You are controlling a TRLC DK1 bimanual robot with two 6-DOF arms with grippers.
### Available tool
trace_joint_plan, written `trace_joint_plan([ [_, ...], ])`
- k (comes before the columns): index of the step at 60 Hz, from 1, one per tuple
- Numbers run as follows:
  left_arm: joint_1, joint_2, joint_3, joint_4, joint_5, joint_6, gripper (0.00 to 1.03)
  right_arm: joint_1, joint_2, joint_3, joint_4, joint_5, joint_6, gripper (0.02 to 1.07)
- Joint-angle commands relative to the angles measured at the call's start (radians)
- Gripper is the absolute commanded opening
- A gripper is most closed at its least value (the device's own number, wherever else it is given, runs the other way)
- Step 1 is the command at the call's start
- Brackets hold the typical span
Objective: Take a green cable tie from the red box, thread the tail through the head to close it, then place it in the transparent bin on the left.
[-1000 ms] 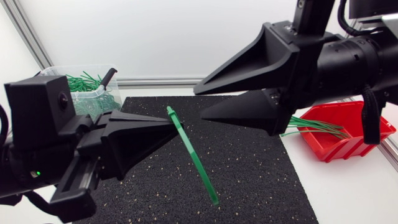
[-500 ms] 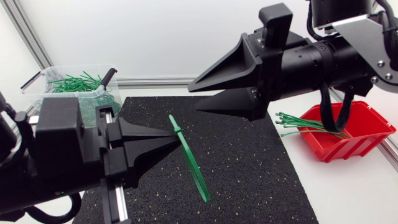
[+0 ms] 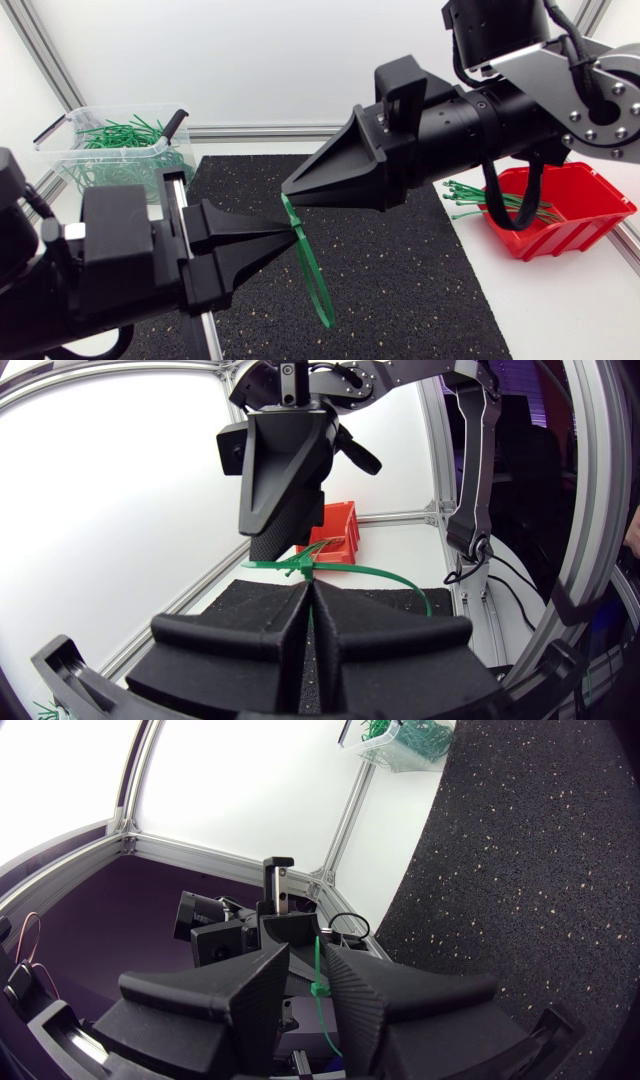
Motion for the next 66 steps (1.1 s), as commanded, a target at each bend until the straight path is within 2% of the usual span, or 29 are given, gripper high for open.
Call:
trace_joint_plan([
  [1, -0.008, 0.012, 0.037, 0.003, -0.005, 0.03, 0.04, 0.012, 0.021, 0.01, -0.025, 0.006, -0.031, 0.26],
  [14, -0.022, 0.019, 0.046, -0.003, -0.019, 0.033, 0.04, 0.014, 0.012, -0.001, -0.033, 0.006, -0.042, 0.26],
  [16, -0.026, 0.019, 0.046, -0.003, -0.021, 0.035, 0.04, 0.015, 0.007, -0.002, -0.035, 0.008, -0.044, 0.2],
  [18, -0.028, 0.021, 0.047, -0.003, -0.022, 0.035, 0.04, 0.014, 0.004, -0.002, -0.035, 0.013, -0.05, 0.08],
  [19, -0.029, 0.021, 0.047, -0.003, -0.022, 0.035, 0.04, 0.014, 0.001, -0.002, -0.035, 0.02, -0.051, 0.07],
  [29, -0.083, 0.021, 0.046, -0.006, -0.065, 0.035, 0.04, 0.012, -0.011, 0.008, -0.035, 0.052, -0.05, 0.08],
  [42, -0.239, 0.013, 0.064, -0.024, -0.179, 0.035, 0.04, -0.037, 0.032, 0.05, -0.028, 0.092, -0.031, 0.08],
  [49, -0.247, 0.018, 0.074, -0.026, -0.185, 0.033, 0.04, -0.032, 0.035, 0.047, -0.033, 0.092, -0.033, 0.08],
  [57, -0.222, 0.015, 0.058, -0.023, -0.186, 0.033, 0.04, -0.025, -0.008, 0.016, -0.064, 0.082, -0.045, 0.08],
  [59, -0.21, 0.012, 0.054, -0.021, -0.186, 0.033, 0.04, -0.026, -0.019, 0.007, -0.064, 0.08, -0.056, 0.12],
  [63, -0.195, 0.002, 0.049, -0.021, -0.186, 0.033, 0.04, -0.035, -0.026, -0.002, -0.065, 0.06, -0.062, 0.38],
  [66, -0.186, -0.002, 0.043, -0.02, -0.186, 0.03, 0.04, -0.051, -0.026, -0.006, -0.065, 0.046, -0.068, 0.49],
])
